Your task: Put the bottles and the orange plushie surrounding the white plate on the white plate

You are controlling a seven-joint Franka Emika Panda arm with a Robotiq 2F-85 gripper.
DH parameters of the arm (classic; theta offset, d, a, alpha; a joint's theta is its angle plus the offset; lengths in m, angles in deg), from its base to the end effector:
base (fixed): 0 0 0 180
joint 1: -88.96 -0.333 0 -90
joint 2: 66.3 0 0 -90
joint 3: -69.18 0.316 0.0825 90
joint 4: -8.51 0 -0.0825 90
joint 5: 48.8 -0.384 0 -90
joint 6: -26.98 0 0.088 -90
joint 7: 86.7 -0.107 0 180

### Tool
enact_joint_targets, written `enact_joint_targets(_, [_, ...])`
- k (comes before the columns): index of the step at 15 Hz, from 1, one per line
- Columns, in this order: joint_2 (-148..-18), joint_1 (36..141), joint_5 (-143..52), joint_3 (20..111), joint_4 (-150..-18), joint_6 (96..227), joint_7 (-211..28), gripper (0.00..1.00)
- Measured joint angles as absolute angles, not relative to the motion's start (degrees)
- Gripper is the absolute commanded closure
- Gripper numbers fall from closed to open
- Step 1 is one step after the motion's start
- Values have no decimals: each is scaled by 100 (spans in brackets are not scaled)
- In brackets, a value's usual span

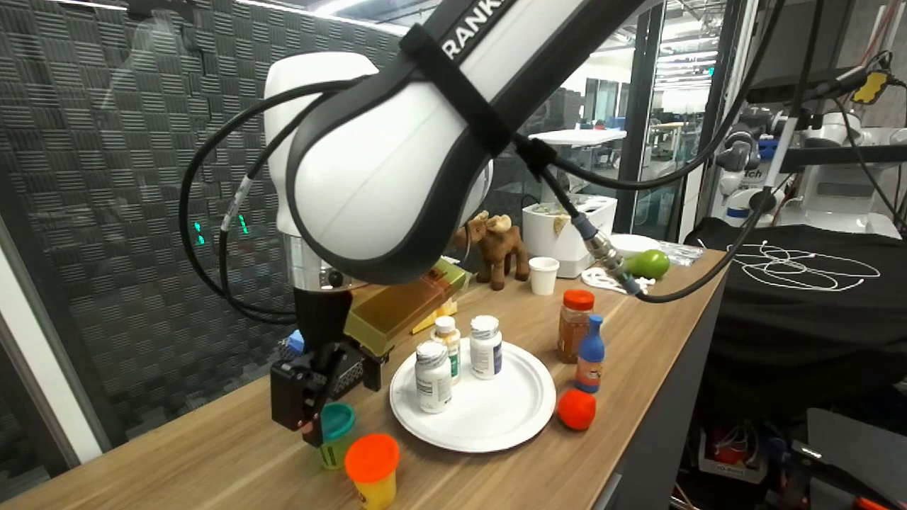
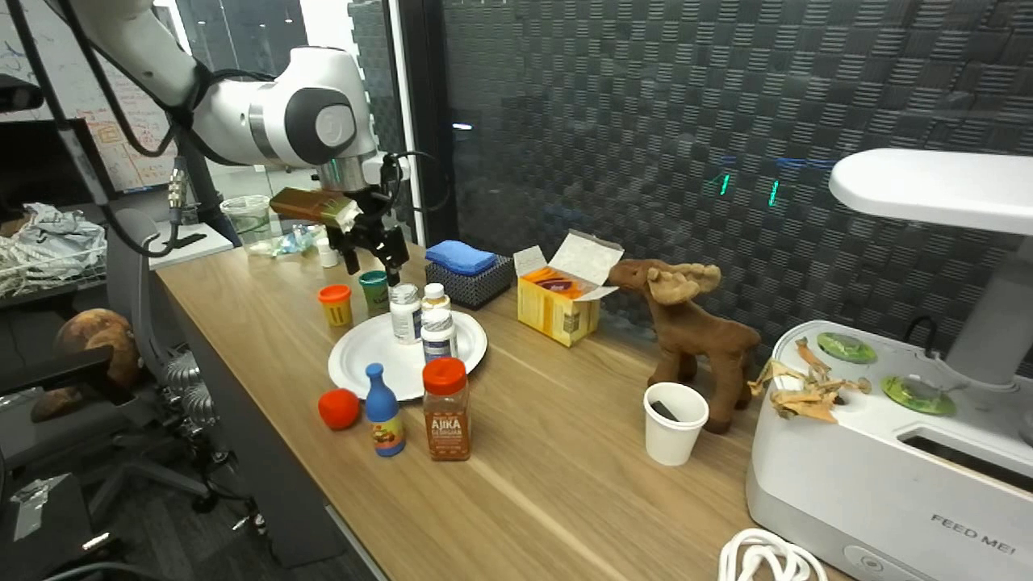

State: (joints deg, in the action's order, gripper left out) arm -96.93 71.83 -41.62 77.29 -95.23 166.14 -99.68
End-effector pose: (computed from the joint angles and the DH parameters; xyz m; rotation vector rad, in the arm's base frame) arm 0.6014 0.2748 0.2571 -3.0918 -0.4395 -0.1419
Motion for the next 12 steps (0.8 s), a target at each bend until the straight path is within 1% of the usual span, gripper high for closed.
enact_joint_targets(2, [-9797,7172,-4168,7736,-9438,16533,-9937,0])
enact_joint_targets(3, [-9847,7162,-4168,7736,-9401,16519,-9932,9])
enact_joint_targets(4, [-9898,7153,-4168,7736,-9359,16516,-9930,27])
enact_joint_targets(6, [-9979,7141,-4168,7736,-9278,16517,-9930,42])
enact_joint_targets(7, [-10008,7138,-4168,7736,-9232,16518,-9930,51])
enact_joint_targets(10, [-10046,7138,-4168,7733,-9127,16519,-9930,72])
enact_joint_targets(12, [-10046,7136,-4166,7726,-9081,16523,-9930,72])
